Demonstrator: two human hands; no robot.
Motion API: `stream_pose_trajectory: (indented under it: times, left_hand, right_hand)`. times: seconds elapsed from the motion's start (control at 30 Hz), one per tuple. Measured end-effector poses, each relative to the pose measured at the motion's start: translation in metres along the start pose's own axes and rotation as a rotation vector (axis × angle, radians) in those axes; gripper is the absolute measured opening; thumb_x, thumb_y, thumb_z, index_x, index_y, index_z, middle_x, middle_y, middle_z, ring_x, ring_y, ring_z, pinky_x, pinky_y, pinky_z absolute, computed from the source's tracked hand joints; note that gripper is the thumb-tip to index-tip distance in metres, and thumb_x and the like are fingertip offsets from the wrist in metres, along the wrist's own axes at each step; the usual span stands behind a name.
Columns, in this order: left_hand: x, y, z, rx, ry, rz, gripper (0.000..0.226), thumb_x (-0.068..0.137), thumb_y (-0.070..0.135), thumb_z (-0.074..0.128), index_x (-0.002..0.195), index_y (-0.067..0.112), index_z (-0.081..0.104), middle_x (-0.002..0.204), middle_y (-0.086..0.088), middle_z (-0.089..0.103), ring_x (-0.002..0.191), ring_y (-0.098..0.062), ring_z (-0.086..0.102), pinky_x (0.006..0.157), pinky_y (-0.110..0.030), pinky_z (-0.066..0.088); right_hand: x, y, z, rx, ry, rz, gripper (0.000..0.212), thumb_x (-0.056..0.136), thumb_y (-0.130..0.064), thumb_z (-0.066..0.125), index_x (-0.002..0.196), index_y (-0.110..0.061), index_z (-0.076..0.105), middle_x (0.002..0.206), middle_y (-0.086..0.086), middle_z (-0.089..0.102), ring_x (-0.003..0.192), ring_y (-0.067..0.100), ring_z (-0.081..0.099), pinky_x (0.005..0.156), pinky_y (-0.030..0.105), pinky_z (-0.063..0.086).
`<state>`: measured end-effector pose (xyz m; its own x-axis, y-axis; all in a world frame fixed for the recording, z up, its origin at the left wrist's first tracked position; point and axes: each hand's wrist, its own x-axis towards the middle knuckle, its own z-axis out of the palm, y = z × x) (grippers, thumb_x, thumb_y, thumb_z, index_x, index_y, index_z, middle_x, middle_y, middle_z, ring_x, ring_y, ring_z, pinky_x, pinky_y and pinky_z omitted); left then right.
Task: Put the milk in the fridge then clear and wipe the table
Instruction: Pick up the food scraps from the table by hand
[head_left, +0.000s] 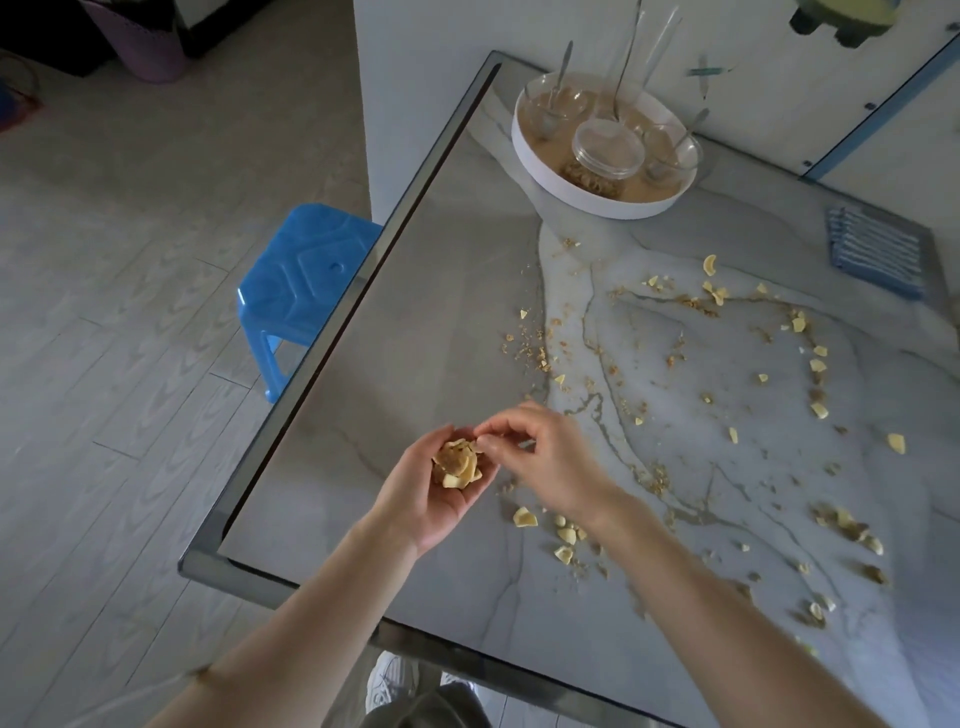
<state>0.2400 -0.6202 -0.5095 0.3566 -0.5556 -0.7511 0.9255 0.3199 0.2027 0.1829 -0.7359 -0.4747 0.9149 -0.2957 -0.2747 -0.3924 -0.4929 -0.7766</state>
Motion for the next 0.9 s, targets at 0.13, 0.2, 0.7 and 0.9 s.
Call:
stream_pose_trajectory:
  times: [0.13,0.2,0.7,0.9]
  left_hand:
    - [0.006,-0.001,0.002,-0.031,0.005,-0.027,0.028,0.095,0.016,0.041,0.08,-0.001,0.058,0.067,-0.014,0.069,0.061,-0.023,0.07,0.058,-0.032,0.059]
    - [0.007,-0.001,0.002,-0.005,-0.007,-0.021,0.029,0.095,0.017,0.041,0.079,0.0,0.058,0.066,-0.013,0.069,0.061,-0.022,0.07,0.058,-0.031,0.058]
    - [0.01,-0.019,0.012,0.077,0.002,-0.001,0.027,0.095,0.017,0.042,0.081,0.0,0.058,0.066,-0.013,0.069,0.061,-0.021,0.07,0.058,-0.03,0.058]
    - [0.009,-0.023,0.009,0.112,-0.003,-0.001,0.027,0.095,0.017,0.042,0.083,0.0,0.059,0.069,-0.013,0.07,0.063,-0.02,0.071,0.058,-0.03,0.059]
  right_hand:
    - [-0.023,0.036,-0.027,-0.107,0.182,0.178,0.011,0.089,-0.02,0.056,0.093,-0.014,0.066,0.079,-0.012,0.06,0.068,-0.005,0.052,0.058,0.007,0.042]
    - [-0.038,0.054,-0.027,-0.2,0.145,0.276,0.014,0.09,-0.024,0.055,0.093,-0.014,0.065,0.088,-0.005,0.064,0.072,0.0,0.055,0.059,0.007,0.039]
    - [-0.059,0.043,0.014,-0.624,0.097,0.348,0.041,0.089,-0.052,0.045,0.111,-0.018,0.049,0.112,0.004,0.05,0.099,0.027,0.056,0.069,0.031,0.034]
    - [-0.061,0.06,0.007,-0.454,0.06,0.373,0.015,0.091,-0.013,0.045,0.098,-0.012,0.058,0.095,0.004,0.049,0.086,0.027,0.054,0.067,0.029,0.037]
